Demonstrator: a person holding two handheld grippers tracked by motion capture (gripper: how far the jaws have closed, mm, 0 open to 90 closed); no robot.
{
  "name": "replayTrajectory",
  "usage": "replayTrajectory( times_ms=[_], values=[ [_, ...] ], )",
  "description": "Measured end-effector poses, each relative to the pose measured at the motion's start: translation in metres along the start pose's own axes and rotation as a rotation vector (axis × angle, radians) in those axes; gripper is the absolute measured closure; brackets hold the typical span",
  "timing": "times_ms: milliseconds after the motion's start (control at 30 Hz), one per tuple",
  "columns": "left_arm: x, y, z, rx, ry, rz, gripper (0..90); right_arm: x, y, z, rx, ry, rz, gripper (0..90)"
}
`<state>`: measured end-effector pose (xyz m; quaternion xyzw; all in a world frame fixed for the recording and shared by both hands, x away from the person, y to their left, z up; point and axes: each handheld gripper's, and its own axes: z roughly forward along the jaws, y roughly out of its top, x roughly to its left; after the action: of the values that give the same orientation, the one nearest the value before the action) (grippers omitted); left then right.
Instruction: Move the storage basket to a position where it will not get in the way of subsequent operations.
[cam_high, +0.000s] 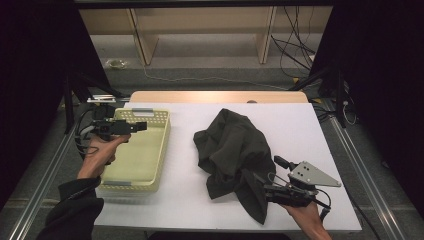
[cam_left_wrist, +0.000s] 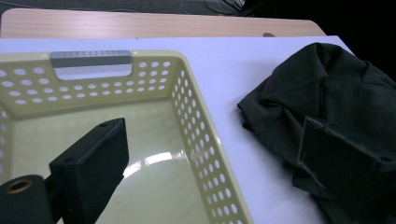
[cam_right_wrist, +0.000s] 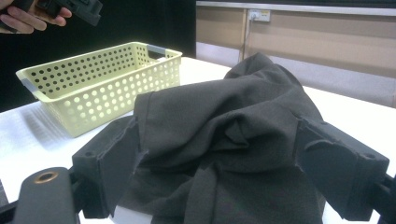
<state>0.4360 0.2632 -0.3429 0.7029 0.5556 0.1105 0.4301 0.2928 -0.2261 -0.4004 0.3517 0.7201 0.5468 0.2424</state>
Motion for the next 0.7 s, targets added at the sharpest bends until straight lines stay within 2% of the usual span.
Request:
replayTrajectory(
  times_ms=[400, 700],
  values=[
    [-0.022, -0.008, 0.012, -0.002, -0.078, 0.028, 7.9, 0.000, 0.000, 0.000, -0.003, 0.000, 0.001, 16.0],
    [-0.035, -0.014, 0.015, -0.010, -0.110, 0.053, 7.9, 0.001, 0.001, 0.001, 0.001, 0.006, -0.001, 16.0]
  ],
)
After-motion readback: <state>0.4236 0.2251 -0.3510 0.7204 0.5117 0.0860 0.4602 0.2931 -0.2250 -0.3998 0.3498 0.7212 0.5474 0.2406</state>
